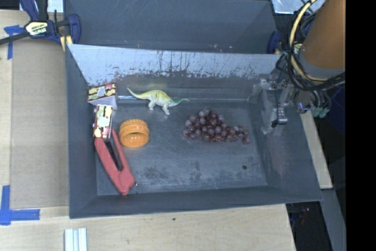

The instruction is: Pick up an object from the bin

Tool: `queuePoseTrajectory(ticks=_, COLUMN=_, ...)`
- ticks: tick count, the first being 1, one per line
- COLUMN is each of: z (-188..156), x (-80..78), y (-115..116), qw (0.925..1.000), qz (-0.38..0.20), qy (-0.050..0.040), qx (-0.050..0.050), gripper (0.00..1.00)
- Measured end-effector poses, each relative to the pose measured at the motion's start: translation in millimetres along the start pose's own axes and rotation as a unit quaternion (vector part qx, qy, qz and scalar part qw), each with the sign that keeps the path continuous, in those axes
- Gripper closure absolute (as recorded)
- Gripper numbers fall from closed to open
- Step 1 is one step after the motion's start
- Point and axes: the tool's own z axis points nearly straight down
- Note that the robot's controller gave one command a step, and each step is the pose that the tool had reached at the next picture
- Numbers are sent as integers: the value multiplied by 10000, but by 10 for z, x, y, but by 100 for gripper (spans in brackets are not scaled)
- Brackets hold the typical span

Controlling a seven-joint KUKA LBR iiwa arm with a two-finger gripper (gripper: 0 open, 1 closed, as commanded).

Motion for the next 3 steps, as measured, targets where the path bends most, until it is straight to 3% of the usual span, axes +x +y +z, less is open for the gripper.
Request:
queuePoseTrajectory(ticks=1, z=-51, x=-14, y=6, qw=10000, qz=-16, qy=-44, qx=7, gripper=0)
queuePoseTrajectory(ticks=2, z=687, x=-156, y=364, qw=9999, qz=84, qy=-67, qx=7, gripper=0)
queuePoseTrajectory(ticks=3, z=721, x=-286, y=895, qw=9987, qz=496, qy=-122, qx=3, gripper=0)
